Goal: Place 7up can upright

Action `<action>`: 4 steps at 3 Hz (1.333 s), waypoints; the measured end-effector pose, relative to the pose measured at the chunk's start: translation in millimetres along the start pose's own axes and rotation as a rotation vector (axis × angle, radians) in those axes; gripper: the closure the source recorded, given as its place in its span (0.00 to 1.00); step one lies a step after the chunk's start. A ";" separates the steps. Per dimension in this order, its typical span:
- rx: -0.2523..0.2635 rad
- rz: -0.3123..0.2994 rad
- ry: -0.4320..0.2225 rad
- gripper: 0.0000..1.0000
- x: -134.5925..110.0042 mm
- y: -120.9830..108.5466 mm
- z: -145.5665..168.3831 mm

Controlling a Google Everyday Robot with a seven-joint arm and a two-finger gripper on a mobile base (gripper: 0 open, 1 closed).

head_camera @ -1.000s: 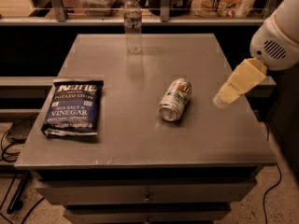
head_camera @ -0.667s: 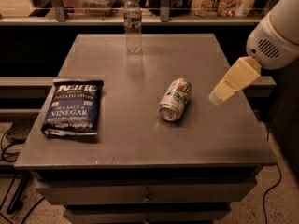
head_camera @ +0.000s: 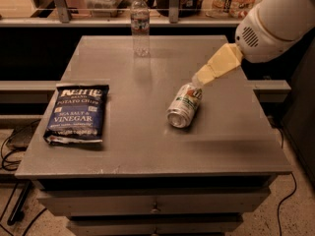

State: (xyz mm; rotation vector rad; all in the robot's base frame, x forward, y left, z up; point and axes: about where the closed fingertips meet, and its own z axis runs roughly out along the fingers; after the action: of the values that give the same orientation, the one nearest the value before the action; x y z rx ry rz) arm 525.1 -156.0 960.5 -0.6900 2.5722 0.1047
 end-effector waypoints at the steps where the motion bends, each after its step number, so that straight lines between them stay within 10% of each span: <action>1: 0.031 0.115 0.016 0.00 -9.5 3.3 16.2; 4: -0.022 0.265 0.060 0.00 -18.9 21.8 42.5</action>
Offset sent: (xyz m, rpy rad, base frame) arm 0.0353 0.0444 -0.0332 0.1058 0.1253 -0.3321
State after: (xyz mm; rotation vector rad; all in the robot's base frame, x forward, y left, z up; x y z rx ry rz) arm 546.9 -120.3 930.6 -0.3610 2.7123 0.2010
